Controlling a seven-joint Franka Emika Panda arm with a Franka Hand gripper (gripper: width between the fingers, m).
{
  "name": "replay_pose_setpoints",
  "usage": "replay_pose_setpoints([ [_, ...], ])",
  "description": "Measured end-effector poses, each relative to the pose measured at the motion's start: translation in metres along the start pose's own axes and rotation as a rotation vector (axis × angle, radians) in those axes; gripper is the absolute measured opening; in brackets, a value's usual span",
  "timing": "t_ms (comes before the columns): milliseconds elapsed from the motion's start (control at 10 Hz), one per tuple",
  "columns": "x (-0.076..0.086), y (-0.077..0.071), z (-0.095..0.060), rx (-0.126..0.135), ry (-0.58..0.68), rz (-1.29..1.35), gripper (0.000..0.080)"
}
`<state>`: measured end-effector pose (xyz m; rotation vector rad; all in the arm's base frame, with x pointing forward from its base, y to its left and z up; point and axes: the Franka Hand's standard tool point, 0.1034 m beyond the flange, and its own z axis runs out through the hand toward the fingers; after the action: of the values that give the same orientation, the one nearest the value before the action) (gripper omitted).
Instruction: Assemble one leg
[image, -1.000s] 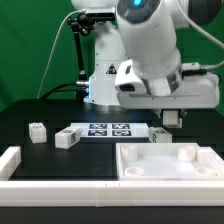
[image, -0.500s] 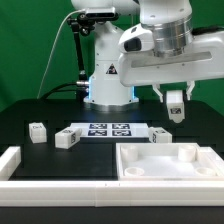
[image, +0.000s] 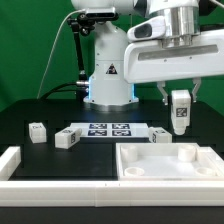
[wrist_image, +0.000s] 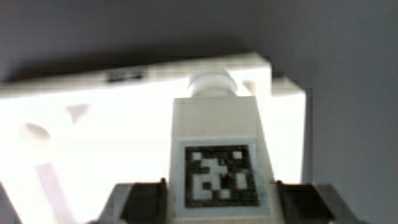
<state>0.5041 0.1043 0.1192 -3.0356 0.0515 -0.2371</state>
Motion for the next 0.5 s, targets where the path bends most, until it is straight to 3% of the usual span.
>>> replay_pose_setpoints([
  [100,0.0121,-0.0022,-0.0045,0.004,0.005,-0.020,0.0290],
  [500,0.0094,-0.0021,-0.0023,0.005,0.006,-0.018,0.0290],
])
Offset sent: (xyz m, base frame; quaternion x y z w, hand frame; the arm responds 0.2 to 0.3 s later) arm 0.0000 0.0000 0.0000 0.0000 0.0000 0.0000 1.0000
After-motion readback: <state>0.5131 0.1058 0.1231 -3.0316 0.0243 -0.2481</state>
